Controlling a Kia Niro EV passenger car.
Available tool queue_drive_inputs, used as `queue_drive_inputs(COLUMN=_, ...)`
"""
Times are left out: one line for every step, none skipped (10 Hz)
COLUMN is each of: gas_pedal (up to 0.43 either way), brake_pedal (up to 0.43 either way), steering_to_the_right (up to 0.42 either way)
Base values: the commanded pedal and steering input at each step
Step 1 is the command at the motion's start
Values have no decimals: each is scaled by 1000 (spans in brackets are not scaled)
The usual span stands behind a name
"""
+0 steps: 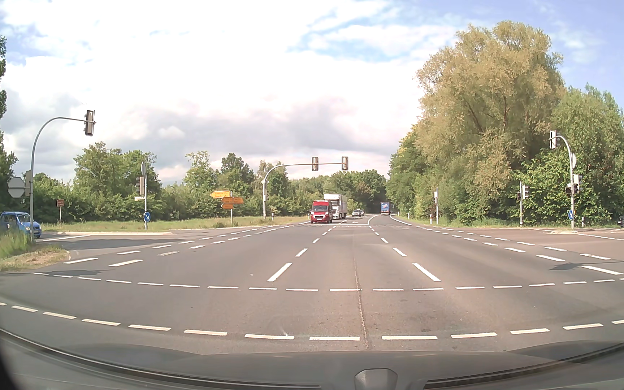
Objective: Follow the waypoints while adhering to traffic rules and regulations
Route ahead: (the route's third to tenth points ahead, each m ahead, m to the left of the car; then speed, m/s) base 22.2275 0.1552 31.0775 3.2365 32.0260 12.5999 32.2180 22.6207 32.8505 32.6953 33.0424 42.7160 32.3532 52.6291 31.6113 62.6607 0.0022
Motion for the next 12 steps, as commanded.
queue_drive_inputs(gas_pedal=0, brake_pedal=250, steering_to_the_right=8)
queue_drive_inputs(gas_pedal=0, brake_pedal=250, steering_to_the_right=8)
queue_drive_inputs(gas_pedal=0, brake_pedal=250, steering_to_the_right=8)
queue_drive_inputs(gas_pedal=0, brake_pedal=250, steering_to_the_right=8)
queue_drive_inputs(gas_pedal=0, brake_pedal=250, steering_to_the_right=9)
queue_drive_inputs(gas_pedal=0, brake_pedal=250, steering_to_the_right=8)
queue_drive_inputs(gas_pedal=0, brake_pedal=250, steering_to_the_right=9)
queue_drive_inputs(gas_pedal=0, brake_pedal=250, steering_to_the_right=8)
queue_drive_inputs(gas_pedal=0, brake_pedal=256, steering_to_the_right=8)
queue_drive_inputs(gas_pedal=0, brake_pedal=256, steering_to_the_right=9)
queue_drive_inputs(gas_pedal=0, brake_pedal=250, steering_to_the_right=9)
queue_drive_inputs(gas_pedal=0, brake_pedal=250, steering_to_the_right=9)
